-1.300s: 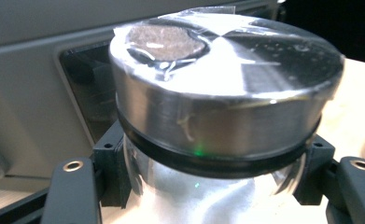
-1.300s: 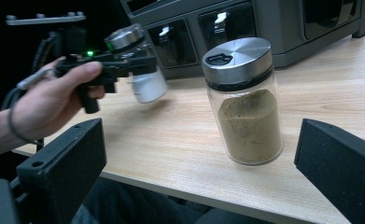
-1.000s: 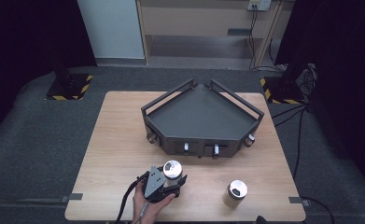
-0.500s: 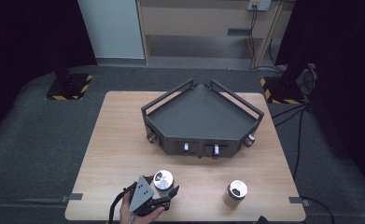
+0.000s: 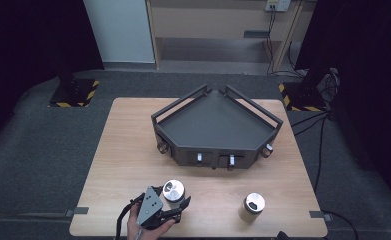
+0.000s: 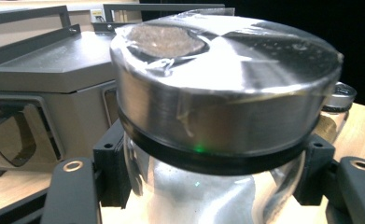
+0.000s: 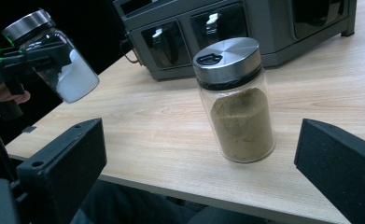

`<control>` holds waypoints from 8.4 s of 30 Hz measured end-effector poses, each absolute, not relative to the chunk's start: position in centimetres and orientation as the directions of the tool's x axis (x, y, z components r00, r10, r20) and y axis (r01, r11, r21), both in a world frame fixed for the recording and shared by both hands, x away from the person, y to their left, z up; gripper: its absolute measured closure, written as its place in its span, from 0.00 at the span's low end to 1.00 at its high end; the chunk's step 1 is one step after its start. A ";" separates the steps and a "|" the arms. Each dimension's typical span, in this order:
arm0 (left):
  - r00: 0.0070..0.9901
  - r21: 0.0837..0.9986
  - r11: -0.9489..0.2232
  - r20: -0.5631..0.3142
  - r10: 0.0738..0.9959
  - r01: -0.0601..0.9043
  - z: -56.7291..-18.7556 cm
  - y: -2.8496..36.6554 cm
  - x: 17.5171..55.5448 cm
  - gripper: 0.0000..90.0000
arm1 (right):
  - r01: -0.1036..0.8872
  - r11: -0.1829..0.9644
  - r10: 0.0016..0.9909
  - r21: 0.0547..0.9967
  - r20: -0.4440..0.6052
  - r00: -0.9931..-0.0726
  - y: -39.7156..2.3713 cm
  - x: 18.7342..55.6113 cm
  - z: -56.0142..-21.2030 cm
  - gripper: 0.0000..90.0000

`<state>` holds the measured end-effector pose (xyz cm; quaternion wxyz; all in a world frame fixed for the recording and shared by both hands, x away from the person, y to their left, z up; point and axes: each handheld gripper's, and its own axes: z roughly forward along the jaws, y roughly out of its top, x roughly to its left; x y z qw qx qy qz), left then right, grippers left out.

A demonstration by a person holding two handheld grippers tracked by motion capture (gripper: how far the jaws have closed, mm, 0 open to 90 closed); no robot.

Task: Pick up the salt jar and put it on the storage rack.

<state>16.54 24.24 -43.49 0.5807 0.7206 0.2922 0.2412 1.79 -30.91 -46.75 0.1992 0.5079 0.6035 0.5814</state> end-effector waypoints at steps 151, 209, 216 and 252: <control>0.611 0.952 -0.226 0.056 0.789 0.205 -35.9 15.7 40.5 0.00 | 0.390 -0.207 0.833 0.897 0.371 -0.411 -30.8 2.2 -46.8 0.03; 0.636 0.964 -0.227 0.089 0.767 0.140 -38.6 23.2 27.1 0.00 | 0.386 -0.192 0.823 0.903 0.362 -0.437 -30.7 2.0 -46.8 0.03; 0.637 0.960 -0.221 0.064 0.768 0.170 -40.0 24.4 24.9 0.00 | 0.389 -0.187 0.820 0.902 0.362 -0.444 -30.7 2.1 -46.8 0.03; 0.624 0.899 -0.273 -0.001 0.782 0.343 -42.3 26.8 16.7 0.01 | 0.394 -0.183 0.820 0.901 0.361 -0.445 -30.8 2.1 -46.8 0.03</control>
